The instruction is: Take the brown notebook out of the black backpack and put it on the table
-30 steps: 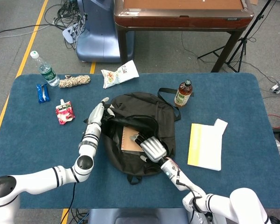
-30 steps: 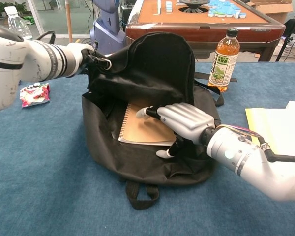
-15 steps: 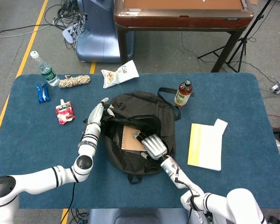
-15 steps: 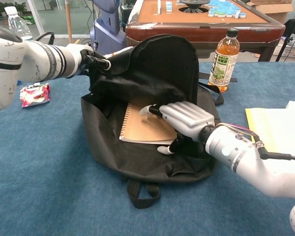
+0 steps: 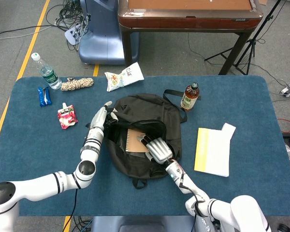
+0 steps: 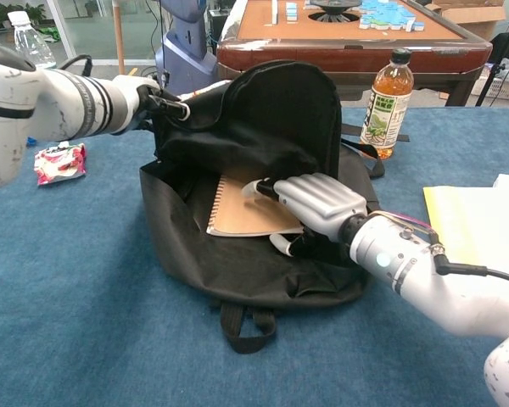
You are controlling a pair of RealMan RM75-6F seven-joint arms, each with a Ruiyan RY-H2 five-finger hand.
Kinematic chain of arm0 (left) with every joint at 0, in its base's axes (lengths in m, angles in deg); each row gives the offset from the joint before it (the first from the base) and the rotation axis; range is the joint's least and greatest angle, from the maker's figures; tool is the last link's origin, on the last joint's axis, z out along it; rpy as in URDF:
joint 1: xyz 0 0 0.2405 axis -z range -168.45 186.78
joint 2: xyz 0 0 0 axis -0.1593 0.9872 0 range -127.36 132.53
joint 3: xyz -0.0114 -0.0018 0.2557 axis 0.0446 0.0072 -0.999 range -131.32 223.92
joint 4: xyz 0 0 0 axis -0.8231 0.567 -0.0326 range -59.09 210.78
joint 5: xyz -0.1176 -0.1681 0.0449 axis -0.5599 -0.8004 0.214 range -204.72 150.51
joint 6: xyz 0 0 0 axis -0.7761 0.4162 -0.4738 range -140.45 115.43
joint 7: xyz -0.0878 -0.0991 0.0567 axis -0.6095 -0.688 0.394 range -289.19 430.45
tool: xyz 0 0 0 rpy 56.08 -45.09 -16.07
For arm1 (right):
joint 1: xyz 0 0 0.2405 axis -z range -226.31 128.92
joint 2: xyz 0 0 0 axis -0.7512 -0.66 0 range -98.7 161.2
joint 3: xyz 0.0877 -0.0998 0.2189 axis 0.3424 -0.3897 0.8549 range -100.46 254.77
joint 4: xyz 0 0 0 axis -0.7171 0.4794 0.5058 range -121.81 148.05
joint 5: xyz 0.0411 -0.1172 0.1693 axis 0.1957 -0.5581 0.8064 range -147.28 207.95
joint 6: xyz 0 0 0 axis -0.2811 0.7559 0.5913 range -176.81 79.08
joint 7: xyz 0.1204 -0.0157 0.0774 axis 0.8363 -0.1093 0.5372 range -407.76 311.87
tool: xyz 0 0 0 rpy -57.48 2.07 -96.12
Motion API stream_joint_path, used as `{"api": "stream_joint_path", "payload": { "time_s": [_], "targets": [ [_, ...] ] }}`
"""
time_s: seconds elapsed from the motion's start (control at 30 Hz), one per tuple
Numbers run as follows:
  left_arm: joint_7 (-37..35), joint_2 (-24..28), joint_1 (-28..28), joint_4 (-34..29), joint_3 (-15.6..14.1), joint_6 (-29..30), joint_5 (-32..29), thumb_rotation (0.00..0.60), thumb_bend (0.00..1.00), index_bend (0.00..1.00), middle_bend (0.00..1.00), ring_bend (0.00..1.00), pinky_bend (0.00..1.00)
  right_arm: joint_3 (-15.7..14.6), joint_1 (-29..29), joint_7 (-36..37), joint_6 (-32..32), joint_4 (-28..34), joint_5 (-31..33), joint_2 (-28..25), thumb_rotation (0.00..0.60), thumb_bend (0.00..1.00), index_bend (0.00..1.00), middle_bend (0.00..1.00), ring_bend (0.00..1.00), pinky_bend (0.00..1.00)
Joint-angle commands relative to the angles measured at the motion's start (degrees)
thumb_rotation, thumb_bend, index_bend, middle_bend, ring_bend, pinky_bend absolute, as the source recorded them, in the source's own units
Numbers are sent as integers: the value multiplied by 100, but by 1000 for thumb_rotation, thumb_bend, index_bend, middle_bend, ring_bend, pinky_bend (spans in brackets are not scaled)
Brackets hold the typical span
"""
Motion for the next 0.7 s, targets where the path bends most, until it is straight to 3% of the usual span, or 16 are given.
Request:
{"api": "stream_joint_path", "payload": {
  "time_s": [0.03, 0.3, 0.7],
  "targets": [
    [-8, 9, -2, 0, 5, -3, -11, 600, 740, 560, 61, 0, 38, 3, -17, 44, -82, -91, -47, 48, 600, 551, 181, 201, 121, 197],
    [-35, 28, 3, 17, 9, -60, -57, 600, 740, 557, 61, 0, 38, 38, -43, 190, -355, -256, -158, 134, 600, 625, 250, 227, 125, 197],
    [-110, 57, 20, 53, 53, -110, -118, 600, 740, 552, 61, 0, 41, 92, -33, 433, -794, -603, -267, 348, 600, 682, 631, 339, 223, 197]
  ]
}}
